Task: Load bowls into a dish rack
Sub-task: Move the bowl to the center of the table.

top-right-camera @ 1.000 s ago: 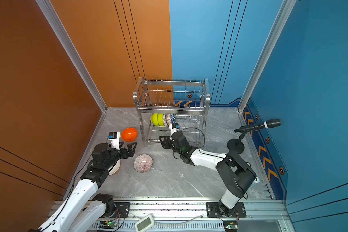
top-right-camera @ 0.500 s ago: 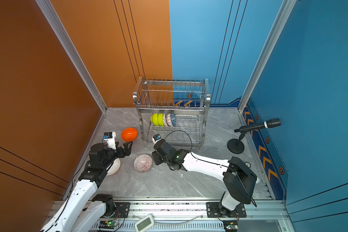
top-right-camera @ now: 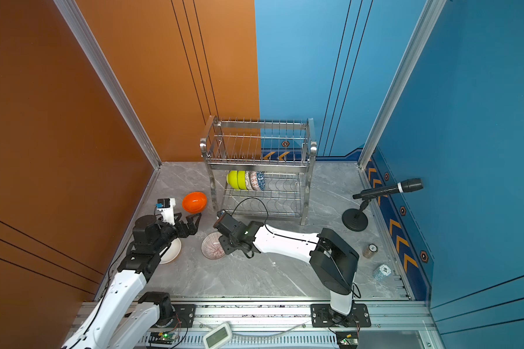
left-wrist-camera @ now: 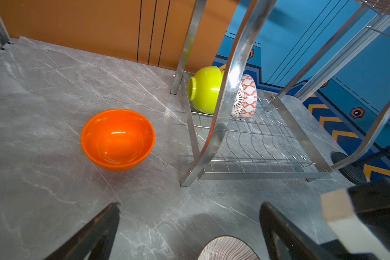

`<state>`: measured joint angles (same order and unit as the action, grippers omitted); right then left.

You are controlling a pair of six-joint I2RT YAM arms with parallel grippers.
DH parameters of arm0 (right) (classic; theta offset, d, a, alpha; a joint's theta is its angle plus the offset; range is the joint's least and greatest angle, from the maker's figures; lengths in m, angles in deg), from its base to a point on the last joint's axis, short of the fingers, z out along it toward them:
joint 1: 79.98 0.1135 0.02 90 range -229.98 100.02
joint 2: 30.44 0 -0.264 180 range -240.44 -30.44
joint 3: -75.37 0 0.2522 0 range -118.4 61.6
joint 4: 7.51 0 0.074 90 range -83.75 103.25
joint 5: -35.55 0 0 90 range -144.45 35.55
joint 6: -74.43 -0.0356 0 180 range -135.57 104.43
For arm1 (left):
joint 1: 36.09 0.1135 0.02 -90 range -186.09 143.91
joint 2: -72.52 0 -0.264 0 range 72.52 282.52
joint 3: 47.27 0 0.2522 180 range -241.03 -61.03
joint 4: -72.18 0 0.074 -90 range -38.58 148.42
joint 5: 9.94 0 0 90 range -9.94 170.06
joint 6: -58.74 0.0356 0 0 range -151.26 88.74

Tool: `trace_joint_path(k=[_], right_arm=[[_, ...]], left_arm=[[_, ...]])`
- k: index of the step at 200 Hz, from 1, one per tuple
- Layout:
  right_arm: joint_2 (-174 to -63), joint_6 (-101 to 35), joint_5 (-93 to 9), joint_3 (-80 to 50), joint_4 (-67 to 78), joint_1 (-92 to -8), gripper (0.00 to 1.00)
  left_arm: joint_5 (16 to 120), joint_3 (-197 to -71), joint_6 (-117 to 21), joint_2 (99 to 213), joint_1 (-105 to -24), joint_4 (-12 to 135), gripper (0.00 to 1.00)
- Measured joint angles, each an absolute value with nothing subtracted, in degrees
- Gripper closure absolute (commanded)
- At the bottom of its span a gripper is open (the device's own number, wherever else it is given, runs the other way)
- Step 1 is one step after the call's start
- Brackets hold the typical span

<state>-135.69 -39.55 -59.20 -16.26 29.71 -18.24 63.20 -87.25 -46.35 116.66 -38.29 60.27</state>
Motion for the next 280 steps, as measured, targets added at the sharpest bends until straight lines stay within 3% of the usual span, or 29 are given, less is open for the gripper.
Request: trace_joint_path(k=[136,202,280], right_arm=[[-143.4,-42.6,-59.2,-21.2,32.8,-18.4,0.76],[-143.5,-45.0,-59.2,-21.4,32.8,-19.9,0.93],[-135.6,-46.4,-60.3,-12.3,32.6,-26.8,0.96]], left_arm=[[57.5,-88.1,-48.3,118.4,-38.3,60.3,0.02],[57.5,-88.1,-48.5,118.4,-38.5,60.3,0.02],[57.5,-88.1,-48.7,119.3,-41.8,60.3,0.02]])
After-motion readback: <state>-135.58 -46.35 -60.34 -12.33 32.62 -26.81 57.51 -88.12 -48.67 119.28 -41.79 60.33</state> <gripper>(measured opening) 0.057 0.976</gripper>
